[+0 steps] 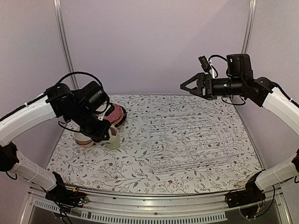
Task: Unload the mixed dishes from the dish rack
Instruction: Place the cup at the center of the board.
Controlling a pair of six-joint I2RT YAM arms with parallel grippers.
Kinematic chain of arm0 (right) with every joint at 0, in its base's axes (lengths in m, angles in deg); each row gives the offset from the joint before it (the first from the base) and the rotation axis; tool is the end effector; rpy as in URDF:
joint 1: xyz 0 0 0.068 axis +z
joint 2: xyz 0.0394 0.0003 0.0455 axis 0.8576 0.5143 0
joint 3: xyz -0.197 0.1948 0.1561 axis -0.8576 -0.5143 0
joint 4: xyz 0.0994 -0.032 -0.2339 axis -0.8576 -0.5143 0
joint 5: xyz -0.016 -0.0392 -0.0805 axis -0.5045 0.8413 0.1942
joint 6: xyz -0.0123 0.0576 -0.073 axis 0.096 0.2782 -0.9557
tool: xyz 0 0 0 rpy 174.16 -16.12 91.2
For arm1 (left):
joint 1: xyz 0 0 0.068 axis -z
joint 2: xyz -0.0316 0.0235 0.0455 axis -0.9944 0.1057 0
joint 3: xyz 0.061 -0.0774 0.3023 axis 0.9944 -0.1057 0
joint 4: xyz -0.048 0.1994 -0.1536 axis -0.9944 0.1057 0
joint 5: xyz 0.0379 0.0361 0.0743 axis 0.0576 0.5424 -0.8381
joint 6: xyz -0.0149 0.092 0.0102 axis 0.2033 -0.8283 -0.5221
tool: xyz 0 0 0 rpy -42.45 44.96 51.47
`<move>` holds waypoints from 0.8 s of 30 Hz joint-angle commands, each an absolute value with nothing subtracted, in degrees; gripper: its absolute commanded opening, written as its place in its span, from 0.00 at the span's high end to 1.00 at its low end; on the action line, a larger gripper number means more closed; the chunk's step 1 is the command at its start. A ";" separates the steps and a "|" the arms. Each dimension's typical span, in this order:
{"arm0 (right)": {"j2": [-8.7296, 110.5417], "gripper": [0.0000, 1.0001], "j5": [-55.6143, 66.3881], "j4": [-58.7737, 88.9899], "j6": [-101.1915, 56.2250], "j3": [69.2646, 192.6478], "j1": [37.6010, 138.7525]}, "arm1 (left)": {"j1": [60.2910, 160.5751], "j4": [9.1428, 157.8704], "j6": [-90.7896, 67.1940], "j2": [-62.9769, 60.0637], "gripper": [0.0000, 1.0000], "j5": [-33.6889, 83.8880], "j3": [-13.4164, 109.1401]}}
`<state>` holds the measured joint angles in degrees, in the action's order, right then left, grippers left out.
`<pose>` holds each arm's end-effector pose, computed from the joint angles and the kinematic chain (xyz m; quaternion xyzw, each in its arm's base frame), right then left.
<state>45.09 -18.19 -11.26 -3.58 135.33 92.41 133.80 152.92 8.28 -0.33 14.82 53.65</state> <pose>0.2349 0.2073 0.4380 -0.2030 0.7877 0.4591 0.3571 0.1637 -0.1895 0.3367 0.1511 0.9660 -0.1234 0.1694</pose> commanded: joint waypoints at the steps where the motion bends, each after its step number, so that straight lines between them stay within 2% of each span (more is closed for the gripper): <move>1: 43.48 0.01 -16.27 -14.08 -6.04 134.69 92.32 | 134.04 162.78 8.74 2.12 1.00 9.03 53.10; 12: 42.51 0.01 -15.38 -16.28 -7.06 134.38 91.96 | 133.50 162.47 3.91 11.39 0.99 5.91 51.61; 24: 42.35 0.01 -15.50 -17.01 -7.83 133.94 91.36 | 133.59 160.77 -1.85 17.27 0.95 8.11 49.26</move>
<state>43.06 -15.81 -16.07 -6.91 134.74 91.87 133.73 161.33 1.33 15.84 7.45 49.95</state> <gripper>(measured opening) 0.988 0.046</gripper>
